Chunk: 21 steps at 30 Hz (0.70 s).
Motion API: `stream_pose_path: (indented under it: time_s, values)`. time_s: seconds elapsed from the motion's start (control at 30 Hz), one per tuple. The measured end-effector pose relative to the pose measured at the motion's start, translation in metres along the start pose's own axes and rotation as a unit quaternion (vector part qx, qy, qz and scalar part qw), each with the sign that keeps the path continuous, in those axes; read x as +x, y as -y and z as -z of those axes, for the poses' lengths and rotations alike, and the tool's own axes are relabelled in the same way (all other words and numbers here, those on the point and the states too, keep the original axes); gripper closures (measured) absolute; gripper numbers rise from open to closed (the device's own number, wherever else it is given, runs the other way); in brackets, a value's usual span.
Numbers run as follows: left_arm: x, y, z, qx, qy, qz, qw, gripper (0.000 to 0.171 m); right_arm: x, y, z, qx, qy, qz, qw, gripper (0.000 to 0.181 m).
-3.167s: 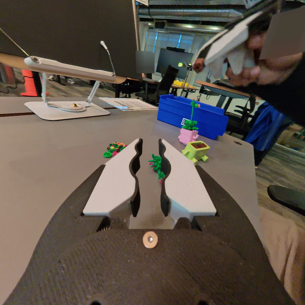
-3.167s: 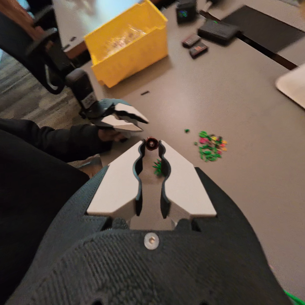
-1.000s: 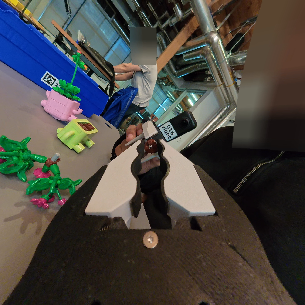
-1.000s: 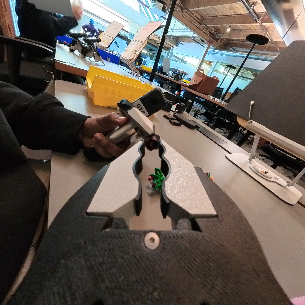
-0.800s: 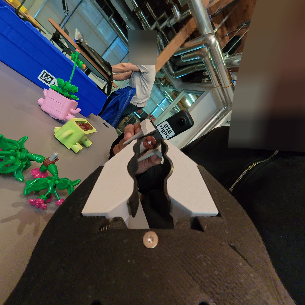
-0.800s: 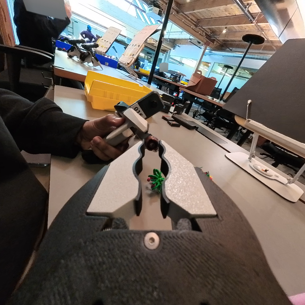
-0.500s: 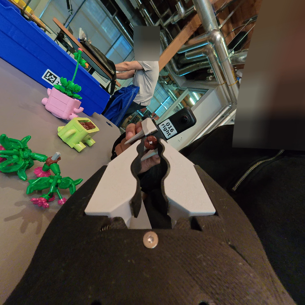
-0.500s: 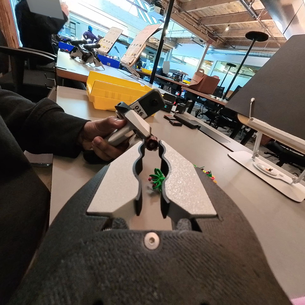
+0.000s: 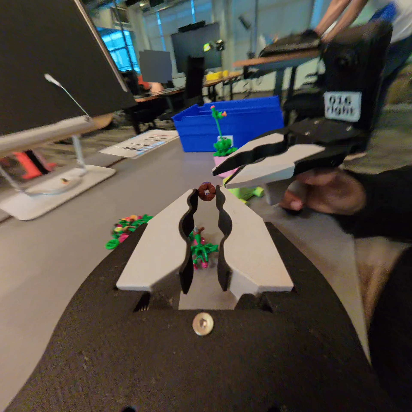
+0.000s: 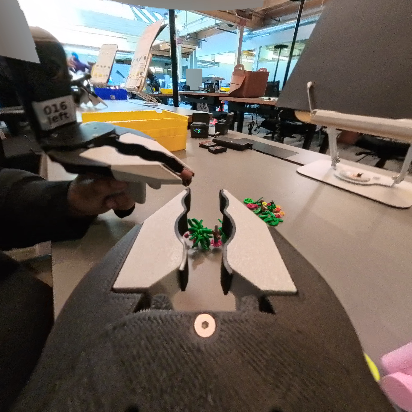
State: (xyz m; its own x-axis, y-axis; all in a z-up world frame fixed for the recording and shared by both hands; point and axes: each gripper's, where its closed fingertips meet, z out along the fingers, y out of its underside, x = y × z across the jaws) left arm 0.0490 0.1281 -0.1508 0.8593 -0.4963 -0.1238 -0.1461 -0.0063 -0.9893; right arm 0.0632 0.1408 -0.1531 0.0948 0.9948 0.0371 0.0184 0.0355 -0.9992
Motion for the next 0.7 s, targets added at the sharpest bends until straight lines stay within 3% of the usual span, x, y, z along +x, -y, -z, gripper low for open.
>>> stream_pose_path:
  time_s: [0.23, 0.7]
  values:
    - [0.005, -0.012, -0.008, -0.06, 0.045, -0.092, 0.993, 0.159, -0.002, 0.004, 0.003, 0.016, 0.032, -0.056, 0.998, 0.161]
    - [0.013, -0.009, -0.008, -0.052, 0.072, -0.195, 0.977, 0.16, -0.011, -0.003, -0.004, -0.013, 0.064, -0.105, 0.992, 0.162]
